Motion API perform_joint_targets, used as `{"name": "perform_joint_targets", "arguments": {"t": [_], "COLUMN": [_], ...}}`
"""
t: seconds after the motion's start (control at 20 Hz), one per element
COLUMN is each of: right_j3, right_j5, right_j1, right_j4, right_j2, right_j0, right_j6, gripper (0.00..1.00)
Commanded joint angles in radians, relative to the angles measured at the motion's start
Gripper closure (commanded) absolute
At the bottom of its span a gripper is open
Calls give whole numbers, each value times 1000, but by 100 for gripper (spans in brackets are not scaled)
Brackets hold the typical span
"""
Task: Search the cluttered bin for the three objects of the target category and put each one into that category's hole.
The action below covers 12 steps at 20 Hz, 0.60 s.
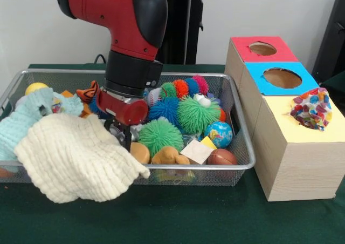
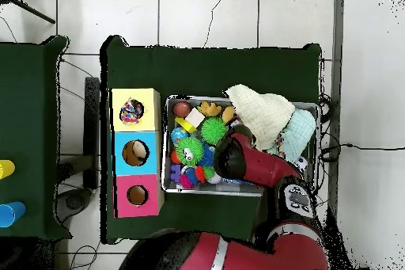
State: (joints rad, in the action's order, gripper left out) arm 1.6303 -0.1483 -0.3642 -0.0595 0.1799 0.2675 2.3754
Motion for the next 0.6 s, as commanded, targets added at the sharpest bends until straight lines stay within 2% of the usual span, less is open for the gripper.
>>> {"name": "perform_joint_targets", "arguments": {"t": [0.05, 0.1, 0.2, 0.35, 0.45, 0.55, 0.6], "right_j3": [-48, -56, -56, -62, -47, 4, 40], "right_j5": [77, 74, 74, 71, 72, 74, 99], "right_j1": [164, 173, 173, 164, 130, 84, 61], "right_j4": [8, 22, 20, -7, -53, -120, -121], "right_j2": [227, 273, 290, 273, 189, 35, 5], "right_j0": [-51, -76, -79, -62, -5, 87, 90], "right_j6": [12, 16, 22, 15, 3, -1, 8], "gripper": [0, 0, 0, 0, 0, 0, 0]}}
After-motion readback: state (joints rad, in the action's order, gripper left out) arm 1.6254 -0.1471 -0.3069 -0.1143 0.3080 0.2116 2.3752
